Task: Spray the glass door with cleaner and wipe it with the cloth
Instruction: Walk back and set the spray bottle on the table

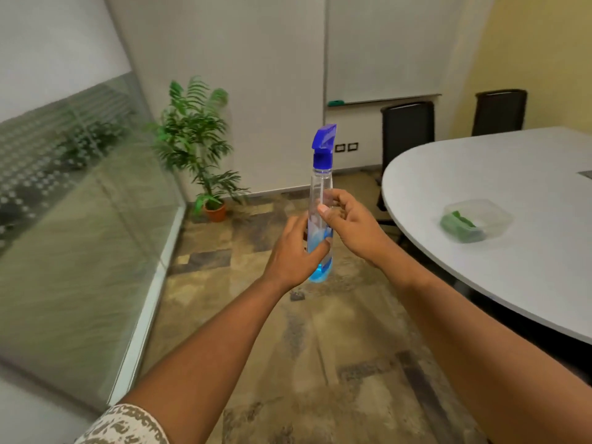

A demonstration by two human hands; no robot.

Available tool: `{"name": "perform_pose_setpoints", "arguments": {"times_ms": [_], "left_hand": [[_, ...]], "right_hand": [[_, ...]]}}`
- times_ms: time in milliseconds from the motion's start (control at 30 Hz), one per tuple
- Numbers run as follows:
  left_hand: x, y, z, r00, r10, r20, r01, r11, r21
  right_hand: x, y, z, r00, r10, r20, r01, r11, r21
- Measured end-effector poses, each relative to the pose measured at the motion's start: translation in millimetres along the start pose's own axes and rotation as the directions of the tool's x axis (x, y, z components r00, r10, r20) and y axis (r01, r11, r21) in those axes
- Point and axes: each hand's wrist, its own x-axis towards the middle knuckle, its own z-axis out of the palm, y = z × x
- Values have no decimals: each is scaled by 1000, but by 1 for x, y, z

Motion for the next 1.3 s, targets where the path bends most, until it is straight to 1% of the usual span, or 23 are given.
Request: {"name": "perform_pose_setpoints", "arguments": {"times_ms": [133, 200, 300, 500, 600, 733, 867, 967, 1133, 1233, 1300], "left_hand": [[43, -6, 44, 994, 28, 102, -23, 998, -52], [67, -8, 69, 987, 6, 159, 3, 998, -61], [102, -6, 102, 974, -15, 225, 30, 997, -65], [168, 0, 165, 958, -38, 286, 73, 991, -112], [203, 4, 200, 946, -61, 317, 104, 987, -122], [238, 0, 232, 916, 10, 402, 59, 986, -157], [282, -7, 277, 886, 45, 462, 32, 987, -158], [322, -12, 309, 850, 82, 520, 33, 978, -208], [390, -10, 353, 774, 156, 614, -23, 975, -219], [424, -5, 375, 708, 238, 665, -109, 967, -230], [439, 2, 388, 685, 283, 671, -148, 956, -253]], "right_hand": [[27, 34, -44, 997, 21, -69, -24, 999, -49], [41, 51, -70, 996, 43, -78, -50, 995, -88], [62, 74, -107, 991, 50, -127, -67, 990, -128], [94, 106, -180, 977, 60, -206, -106, 969, -223], [108, 124, -216, 957, 75, -279, -147, 958, -245], [124, 146, -248, 936, 80, -344, -189, 936, -297], [144, 173, -285, 902, 123, -414, -266, 913, -308], [162, 188, -309, 875, 143, -463, -308, 902, -303], [193, 201, -344, 778, 198, -596, -439, 850, -290], [205, 206, -366, 726, 190, -661, -460, 849, -261], [209, 210, -380, 694, 190, -694, -473, 848, -241]]}}
